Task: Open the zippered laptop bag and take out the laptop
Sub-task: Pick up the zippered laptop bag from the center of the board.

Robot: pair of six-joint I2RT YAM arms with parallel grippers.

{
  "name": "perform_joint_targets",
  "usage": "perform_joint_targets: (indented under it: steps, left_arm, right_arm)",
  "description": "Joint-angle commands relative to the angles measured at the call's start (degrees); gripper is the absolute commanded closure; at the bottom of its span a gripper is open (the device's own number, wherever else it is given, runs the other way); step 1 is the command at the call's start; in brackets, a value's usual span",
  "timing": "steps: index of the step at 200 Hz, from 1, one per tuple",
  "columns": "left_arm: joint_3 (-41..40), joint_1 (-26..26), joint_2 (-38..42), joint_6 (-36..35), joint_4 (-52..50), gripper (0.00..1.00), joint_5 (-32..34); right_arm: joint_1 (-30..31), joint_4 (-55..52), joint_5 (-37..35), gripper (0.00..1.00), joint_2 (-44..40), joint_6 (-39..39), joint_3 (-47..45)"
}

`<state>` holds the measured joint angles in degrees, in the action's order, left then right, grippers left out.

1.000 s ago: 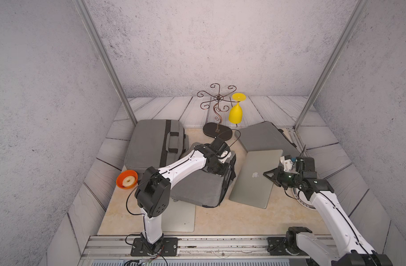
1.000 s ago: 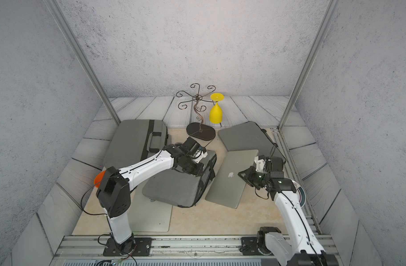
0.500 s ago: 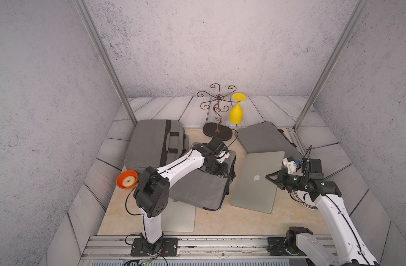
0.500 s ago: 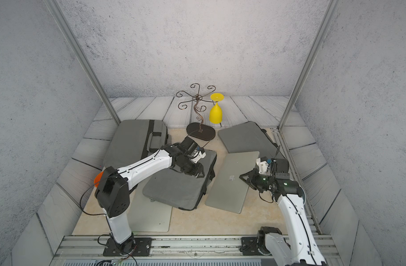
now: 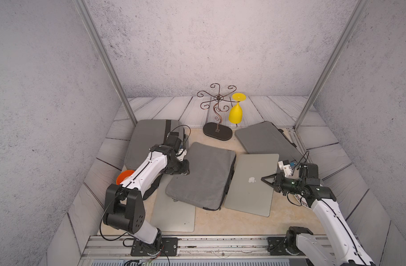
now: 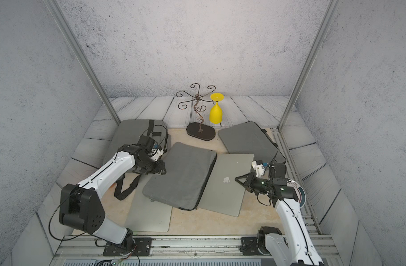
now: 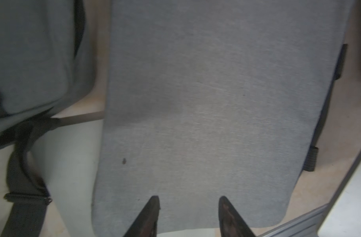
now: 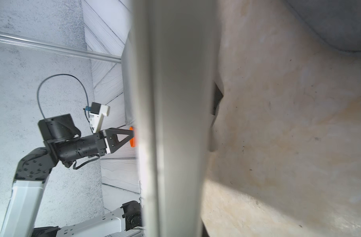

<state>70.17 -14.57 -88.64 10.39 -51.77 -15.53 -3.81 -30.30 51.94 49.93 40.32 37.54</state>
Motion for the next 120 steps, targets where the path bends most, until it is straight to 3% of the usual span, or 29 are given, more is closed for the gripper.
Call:
perform_joint_targets:
  steps: [1, 44, 120]
  left_arm:
    - [-2.36, 4.26, -0.09, -2.22, -0.84, 0.51, 1.67]
    - [-6.81, 10.18, -1.63, -0.47, 4.22, 0.51, 2.29]
    - [-10.14, 11.38, -8.33, -1.67, 8.25, 0.51, 1.38]
  right_arm:
    - [0.03, 10.91, 8.26, 0.98, -1.43, 4.50, -0.48]
    - [0.74, 14.87, 8.16, 0.98, -1.72, 6.81, -3.30]
    - [1.62, 16.17, 7.69, 0.98, 1.25, 5.62, -3.36]
